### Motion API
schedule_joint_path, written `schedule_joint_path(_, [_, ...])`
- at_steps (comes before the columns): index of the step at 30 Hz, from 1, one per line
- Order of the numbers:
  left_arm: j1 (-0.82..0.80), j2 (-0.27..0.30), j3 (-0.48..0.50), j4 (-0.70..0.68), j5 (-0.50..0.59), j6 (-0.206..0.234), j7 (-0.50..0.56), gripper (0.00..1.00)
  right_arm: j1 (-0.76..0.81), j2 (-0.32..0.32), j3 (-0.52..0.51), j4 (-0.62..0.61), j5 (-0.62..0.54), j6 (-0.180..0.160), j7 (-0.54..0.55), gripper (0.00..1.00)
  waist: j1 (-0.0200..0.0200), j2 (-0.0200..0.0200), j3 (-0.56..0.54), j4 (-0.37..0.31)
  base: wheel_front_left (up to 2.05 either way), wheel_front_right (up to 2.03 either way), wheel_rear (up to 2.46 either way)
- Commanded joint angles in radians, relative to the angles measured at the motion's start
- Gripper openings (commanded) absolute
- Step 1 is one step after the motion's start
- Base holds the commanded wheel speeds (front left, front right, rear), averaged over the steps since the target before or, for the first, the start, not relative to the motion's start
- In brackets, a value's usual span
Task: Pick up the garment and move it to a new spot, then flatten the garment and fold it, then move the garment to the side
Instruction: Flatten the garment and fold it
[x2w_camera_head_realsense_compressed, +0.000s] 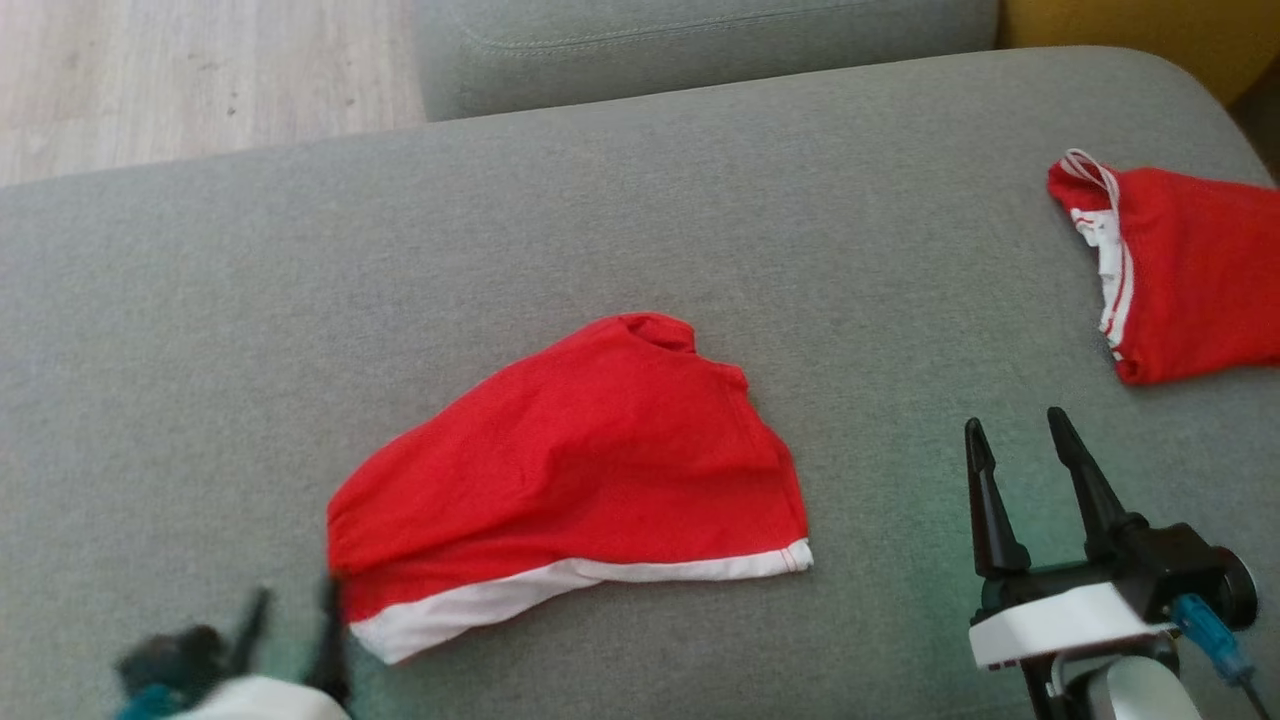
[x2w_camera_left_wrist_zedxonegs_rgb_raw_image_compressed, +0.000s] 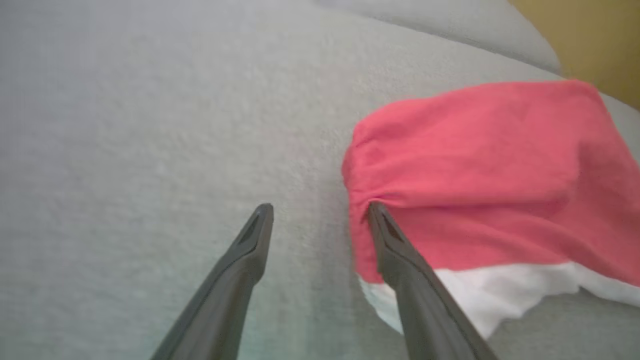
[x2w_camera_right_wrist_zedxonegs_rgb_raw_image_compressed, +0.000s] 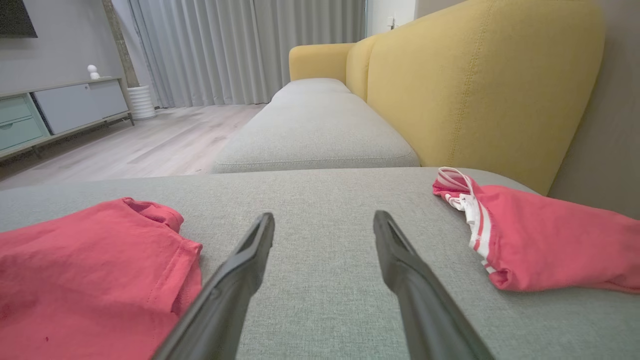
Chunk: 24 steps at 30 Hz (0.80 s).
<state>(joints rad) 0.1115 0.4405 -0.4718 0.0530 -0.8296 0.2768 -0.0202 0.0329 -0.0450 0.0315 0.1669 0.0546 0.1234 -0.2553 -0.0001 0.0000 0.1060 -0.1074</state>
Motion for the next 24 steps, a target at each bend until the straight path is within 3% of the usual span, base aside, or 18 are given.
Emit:
schedule_joint_path(1, [-0.032,0.047,0.071,-0.054,0.022,0.028,-0.022,1.0,-0.014,-0.005,0.025,-0.029,0.009,0.007,-0.006,1.0,0.0001,0.0,-0.002,-0.009,0.0,0.0,0.0])
schedule_joint_path(4, [-0.059,0.074,0.09,-0.133,0.056,0.064,-0.027,1.0,-0.016,-0.005,0.027,-0.031,0.008,0.007,-0.006,1.0,0.0001,0.0,0.002,-0.02,0.0,0.0,0.0])
schedule_joint_path(7, [-0.098,0.08,0.075,-0.192,0.084,0.071,-0.013,1.0,-0.019,-0.005,0.029,-0.033,0.008,0.007,-0.006,1.0,0.0001,0.0,0.008,-0.028,0.0,0.0,0.0])
schedule_joint_path(11, [-0.211,0.05,-0.048,-0.239,0.156,0.048,0.071,1.0,-0.032,-0.005,0.037,-0.036,0.005,0.007,-0.006,1.0,0.0001,0.0,0.034,-0.045,0.0,0.0,0.0])
schedule_joint_path(17, [-0.391,-0.07,-0.227,-0.062,0.24,-0.026,0.157,1.0,-0.053,-0.005,0.049,-0.036,0.001,0.007,-0.006,1.0,0.0001,0.0,0.074,-0.091,0.0,0.0,0.0])
schedule_joint_path(23, [-0.48,-0.111,-0.252,0.114,0.258,-0.054,0.166,1.0,-0.065,-0.005,0.047,-0.035,-0.002,0.007,-0.006,1.0,0.0001,0.0,0.105,-0.13,0.0,0.0,0.0])
schedule_joint_path(24, [-0.495,-0.112,-0.254,0.138,0.262,-0.061,0.166,0.42,-0.069,-0.005,0.048,-0.037,-0.001,0.007,-0.006,1.0,0.0001,0.0,0.113,-0.136,0.0,0.0,0.0])
